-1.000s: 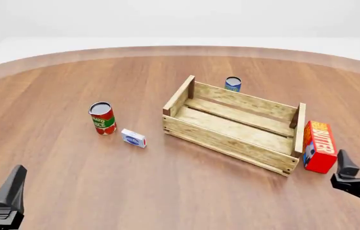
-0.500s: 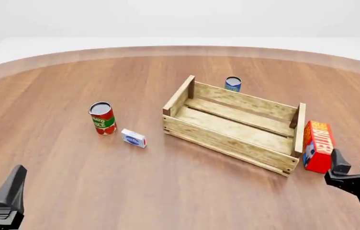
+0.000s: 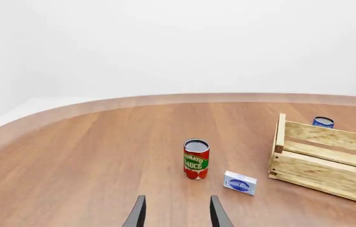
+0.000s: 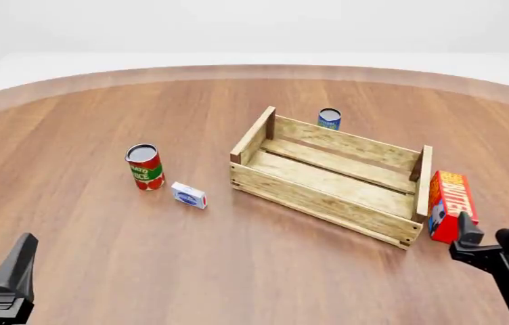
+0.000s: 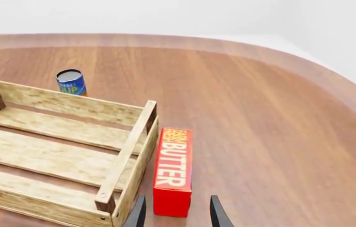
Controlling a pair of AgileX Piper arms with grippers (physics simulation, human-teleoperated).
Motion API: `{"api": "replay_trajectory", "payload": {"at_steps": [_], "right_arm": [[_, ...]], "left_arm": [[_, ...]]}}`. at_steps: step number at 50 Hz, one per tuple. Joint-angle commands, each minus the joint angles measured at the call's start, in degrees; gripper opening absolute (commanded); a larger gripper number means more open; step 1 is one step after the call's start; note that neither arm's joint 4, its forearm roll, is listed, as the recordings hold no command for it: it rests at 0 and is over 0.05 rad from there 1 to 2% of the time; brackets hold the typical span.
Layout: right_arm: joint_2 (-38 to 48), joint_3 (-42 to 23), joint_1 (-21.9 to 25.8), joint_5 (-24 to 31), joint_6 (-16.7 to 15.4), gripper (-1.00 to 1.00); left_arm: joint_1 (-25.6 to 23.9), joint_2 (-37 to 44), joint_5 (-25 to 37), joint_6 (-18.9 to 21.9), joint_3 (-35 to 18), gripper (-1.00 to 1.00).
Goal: Pick up the butter and put it in the tray.
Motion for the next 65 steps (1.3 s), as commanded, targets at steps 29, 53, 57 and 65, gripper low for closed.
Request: {"api": "replay_trajectory", "payload": {"at_steps": [29, 53, 57, 65], "right_arm": [[8.93, -0.75, 0.12, -6.11, 0.47, 1.00], [11.67, -3.21, 0.25, -6.11, 0.42, 1.00], [12.23, -3.61, 0.26, -6.11, 0.34, 1.00], [13.71, -4.69, 0.46, -6.11, 0.31, 1.00]], "left_arm": [[0.00, 0.00, 0.00, 0.00, 0.00, 1.00], [0.00, 0.00, 0.00, 0.00, 0.00, 1.00], [0.00, 0.00, 0.00, 0.00, 0.00, 1.00], [0.00, 0.00, 0.00, 0.00, 0.00, 1.00]]}}
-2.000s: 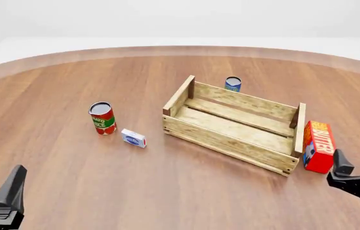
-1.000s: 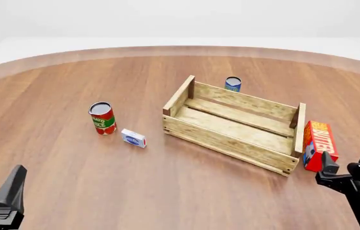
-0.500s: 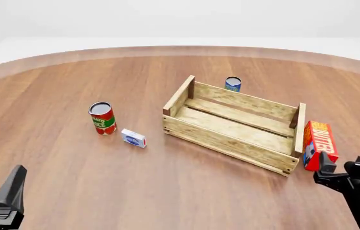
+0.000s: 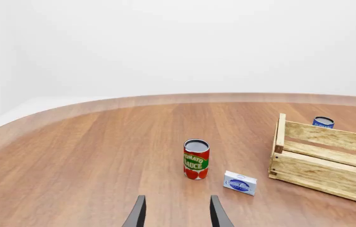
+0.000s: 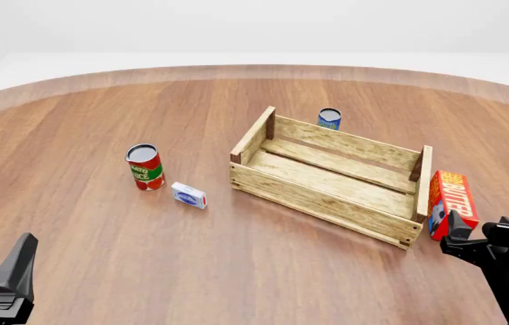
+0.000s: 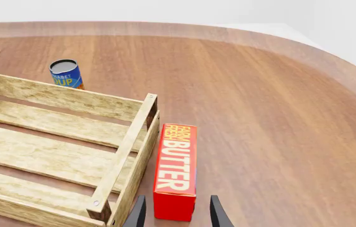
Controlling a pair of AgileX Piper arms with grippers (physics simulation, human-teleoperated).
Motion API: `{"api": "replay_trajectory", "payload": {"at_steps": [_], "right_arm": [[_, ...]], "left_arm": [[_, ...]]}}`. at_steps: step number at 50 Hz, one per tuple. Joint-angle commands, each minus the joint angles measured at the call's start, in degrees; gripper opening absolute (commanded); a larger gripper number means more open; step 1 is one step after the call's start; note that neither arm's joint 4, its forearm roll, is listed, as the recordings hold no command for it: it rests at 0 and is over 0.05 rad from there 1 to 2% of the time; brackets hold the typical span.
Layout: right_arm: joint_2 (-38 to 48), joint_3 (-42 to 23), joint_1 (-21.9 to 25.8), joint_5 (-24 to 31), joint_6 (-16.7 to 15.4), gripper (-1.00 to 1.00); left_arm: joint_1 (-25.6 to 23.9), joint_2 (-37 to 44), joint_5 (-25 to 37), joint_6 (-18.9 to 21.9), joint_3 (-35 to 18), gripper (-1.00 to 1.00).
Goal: Pick up the butter and put it in the tray.
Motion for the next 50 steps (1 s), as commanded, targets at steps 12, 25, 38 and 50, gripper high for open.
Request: {"api": "replay_trajectory", "payload": {"at_steps": [12, 25, 38, 50], "right_arm": [[3.60, -2.47, 0.07, -0.01, -0.11, 1.00], [5.34, -3.38, 0.06, -0.01, -0.23, 1.00], [7.62, -4.50, 0.35, -0.01, -0.38, 1.00], [8.72, -5.34, 0.61, -0.01, -0.17, 1.00]], "left_arm": [[0.00, 0.00, 0.00, 0.00, 0.00, 1.00], [0.00, 0.00, 0.00, 0.00, 0.00, 1.00], [0.00, 0.00, 0.00, 0.00, 0.00, 1.00], [0.00, 0.00, 0.00, 0.00, 0.00, 1.00]]}}
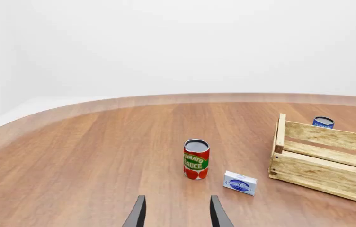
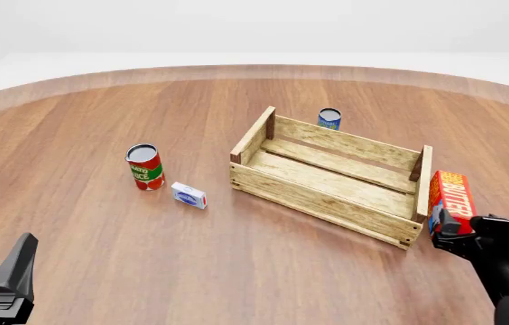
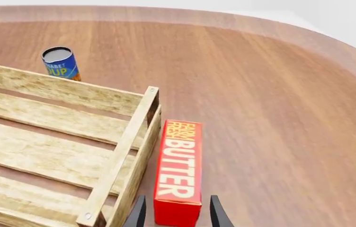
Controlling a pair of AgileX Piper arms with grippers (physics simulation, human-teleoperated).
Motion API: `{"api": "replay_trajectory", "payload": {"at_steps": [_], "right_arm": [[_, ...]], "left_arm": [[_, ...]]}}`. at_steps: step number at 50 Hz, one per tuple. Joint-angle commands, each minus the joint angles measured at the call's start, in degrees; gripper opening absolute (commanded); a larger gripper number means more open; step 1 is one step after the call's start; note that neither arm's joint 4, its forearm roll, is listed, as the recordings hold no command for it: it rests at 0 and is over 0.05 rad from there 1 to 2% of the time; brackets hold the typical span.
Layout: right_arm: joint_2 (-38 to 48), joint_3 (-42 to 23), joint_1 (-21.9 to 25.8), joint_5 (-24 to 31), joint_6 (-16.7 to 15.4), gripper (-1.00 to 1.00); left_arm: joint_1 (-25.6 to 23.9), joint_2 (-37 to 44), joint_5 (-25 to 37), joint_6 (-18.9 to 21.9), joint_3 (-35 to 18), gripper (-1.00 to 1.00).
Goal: Pick up the butter and put it in the tray.
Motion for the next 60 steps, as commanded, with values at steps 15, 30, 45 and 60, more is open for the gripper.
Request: {"api": "replay_trajectory", "payload": {"at_steps": [15, 30, 45, 60], "right_arm": [[2.81, -1.98, 0.01, 0.00, 0.15, 1.00], [5.55, -3.70, -0.28, 0.00, 0.08, 1.00], [8.05, -4.73, -0.28, 0.01, -0.22, 1.00], [9.30, -5.14, -0.23, 0.01, -0.42, 1.00]], "left_arm": [[0.00, 0.00, 0.00, 0.00, 0.00, 1.00], [0.00, 0.00, 0.00, 0.00, 0.00, 1.00], [0.00, 0.00, 0.00, 0.00, 0.00, 1.00], [0.00, 0.00, 0.00, 0.00, 0.00, 1.00]]}}
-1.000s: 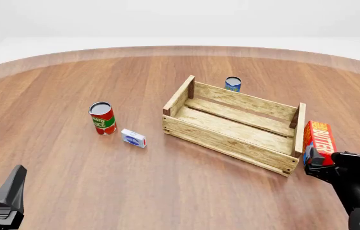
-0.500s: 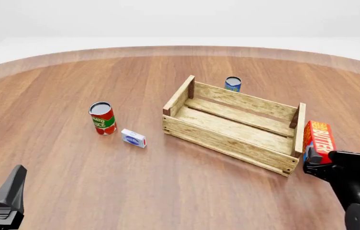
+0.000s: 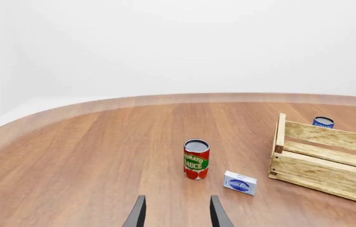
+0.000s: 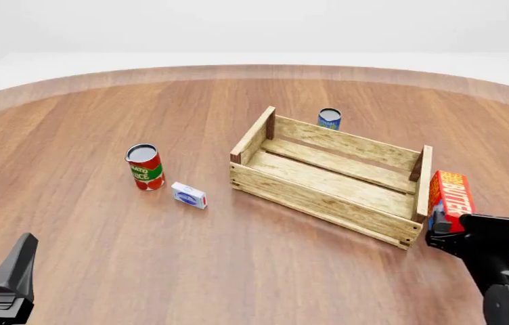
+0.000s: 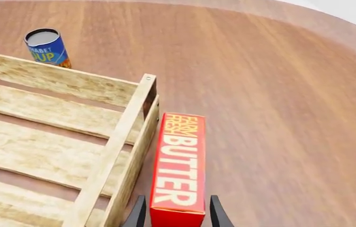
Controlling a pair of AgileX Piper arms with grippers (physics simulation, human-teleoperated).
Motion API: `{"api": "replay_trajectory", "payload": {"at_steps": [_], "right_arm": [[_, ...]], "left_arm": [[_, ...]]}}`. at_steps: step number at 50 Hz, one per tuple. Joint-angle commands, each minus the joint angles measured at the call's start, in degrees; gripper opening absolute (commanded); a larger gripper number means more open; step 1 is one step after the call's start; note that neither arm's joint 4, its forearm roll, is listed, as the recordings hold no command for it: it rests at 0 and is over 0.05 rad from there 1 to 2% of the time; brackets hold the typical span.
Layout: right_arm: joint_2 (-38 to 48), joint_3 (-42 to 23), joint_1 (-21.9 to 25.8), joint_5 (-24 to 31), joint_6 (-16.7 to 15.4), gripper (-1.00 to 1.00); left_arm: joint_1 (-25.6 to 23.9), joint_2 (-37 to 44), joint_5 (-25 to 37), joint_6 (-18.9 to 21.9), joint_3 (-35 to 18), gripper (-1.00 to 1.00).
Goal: Pick up the butter and put it in the tray.
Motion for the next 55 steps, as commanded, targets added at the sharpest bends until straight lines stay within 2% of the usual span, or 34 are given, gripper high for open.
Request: {"api": "replay_trajectory", "payload": {"at_steps": [1, 33, 34, 55], "right_arm": [[1.11, -0.44, 0.02, 0.00, -0.13, 1.00], [1.37, -0.55, -0.18, 0.00, 0.75, 1.00], [1.05, -0.38, -0.08, -0.02, 0.82, -1.00], [-1.06, 0.66, -0.09, -0.02, 1.15, -1.00]], "left_arm": [[0.00, 0.00, 0.00, 0.00, 0.00, 1.00], [0.00, 0.00, 0.00, 0.00, 0.00, 1.00], [0.00, 0.00, 0.00, 0.00, 0.00, 1.00], [0.00, 0.00, 0.00, 0.00, 0.00, 1.00]]}}
